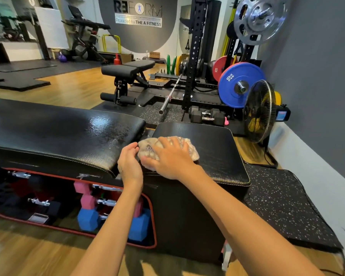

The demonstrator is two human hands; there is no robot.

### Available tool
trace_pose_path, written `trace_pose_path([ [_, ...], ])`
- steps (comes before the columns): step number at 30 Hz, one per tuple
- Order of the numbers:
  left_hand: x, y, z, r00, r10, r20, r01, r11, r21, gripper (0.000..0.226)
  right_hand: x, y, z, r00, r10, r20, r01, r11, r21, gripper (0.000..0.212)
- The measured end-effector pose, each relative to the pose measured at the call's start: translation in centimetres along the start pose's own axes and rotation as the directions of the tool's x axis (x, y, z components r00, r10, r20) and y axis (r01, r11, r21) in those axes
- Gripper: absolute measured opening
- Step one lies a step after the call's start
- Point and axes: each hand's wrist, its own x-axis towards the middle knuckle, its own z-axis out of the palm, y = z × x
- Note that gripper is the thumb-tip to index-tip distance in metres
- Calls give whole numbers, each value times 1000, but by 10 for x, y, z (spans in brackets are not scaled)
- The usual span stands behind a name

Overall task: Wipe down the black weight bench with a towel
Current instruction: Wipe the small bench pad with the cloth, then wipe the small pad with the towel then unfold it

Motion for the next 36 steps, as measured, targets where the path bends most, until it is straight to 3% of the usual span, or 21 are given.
trace_pose_path([
  [2,3,0,-8,993,52,105,-74,972,221,28,-17,4,-2,1000,-20,0,20,1000,-2,72],
  [6,2,12,-18,966,32,255,-136,906,402,28,-28,14,-25,989,-70,128,63,996,57,74],
  [10,-4,24,-25,920,-116,375,-93,864,494,23,-19,7,-44,986,-80,146,62,990,127,66],
  [13,-1,31,-32,878,-195,438,-61,861,505,60,-17,3,-46,994,-42,104,20,978,205,42],
  [16,-2,43,-32,847,-226,481,-72,848,526,63,-15,3,-57,998,46,41,-58,921,386,31],
  [20,-5,58,-20,826,-130,548,-202,840,504,54,-7,15,-88,971,92,-222,-21,953,301,22],
  [23,-6,70,-7,811,-97,577,-290,790,540,60,-1,30,-119,952,143,-271,-87,974,211,20],
  [25,-2,77,3,858,-38,512,-344,699,627,51,1,40,-133,948,179,-263,-131,973,190,21],
  [28,3,90,8,917,152,368,-383,590,711,34,-3,56,-146,929,232,-287,-127,931,343,27],
  [30,5,102,9,883,324,341,-467,521,715,26,-8,65,-152,908,284,-308,-124,885,449,25],
  [32,12,117,9,849,399,347,-526,568,633,24,-11,74,-151,885,351,-304,-156,841,518,28],
  [34,23,130,10,822,378,426,-561,667,490,23,-14,81,-145,856,421,-301,-189,795,576,28],
  [36,33,133,15,772,351,531,-614,630,476,23,-18,87,-136,834,468,-294,-217,767,604,24],
])
